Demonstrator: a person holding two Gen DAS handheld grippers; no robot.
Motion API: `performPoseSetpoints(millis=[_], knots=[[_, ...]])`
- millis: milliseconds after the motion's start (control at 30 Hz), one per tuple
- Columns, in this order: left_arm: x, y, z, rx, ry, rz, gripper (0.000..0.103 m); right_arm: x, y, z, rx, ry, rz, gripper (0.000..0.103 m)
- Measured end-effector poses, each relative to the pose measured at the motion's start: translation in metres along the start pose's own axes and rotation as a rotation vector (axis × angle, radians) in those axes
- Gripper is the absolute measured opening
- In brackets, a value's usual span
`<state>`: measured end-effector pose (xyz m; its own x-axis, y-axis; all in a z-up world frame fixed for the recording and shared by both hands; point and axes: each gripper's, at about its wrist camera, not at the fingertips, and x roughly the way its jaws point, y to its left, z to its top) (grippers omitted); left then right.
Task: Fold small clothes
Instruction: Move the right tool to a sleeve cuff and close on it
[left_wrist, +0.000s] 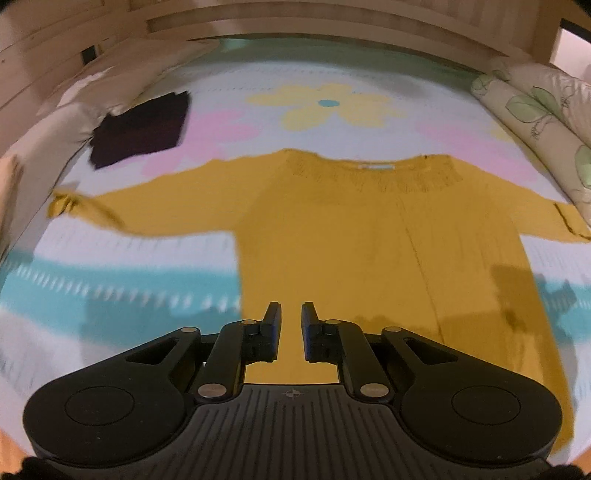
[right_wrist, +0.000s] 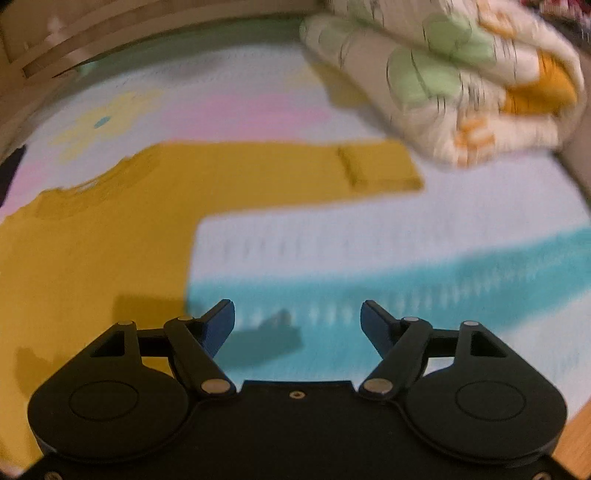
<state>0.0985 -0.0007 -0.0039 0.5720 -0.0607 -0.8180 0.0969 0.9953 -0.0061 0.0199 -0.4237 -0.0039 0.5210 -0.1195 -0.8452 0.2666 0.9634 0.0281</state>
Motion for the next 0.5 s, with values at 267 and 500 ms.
performPoseSetpoints(millis=[267,500], knots=[[0.074,-0.012,0.035,-0.015,0.136,0.049,0.012,0.08,-0.008,0.071,-0.05,-0.056,-0.09,0.059],[0.104,-0.009,0.029,-0.051,0.25,0.0,0.012,0.158,-0.016,0.107,-0.082,-0.038,-0.215,0.059]])
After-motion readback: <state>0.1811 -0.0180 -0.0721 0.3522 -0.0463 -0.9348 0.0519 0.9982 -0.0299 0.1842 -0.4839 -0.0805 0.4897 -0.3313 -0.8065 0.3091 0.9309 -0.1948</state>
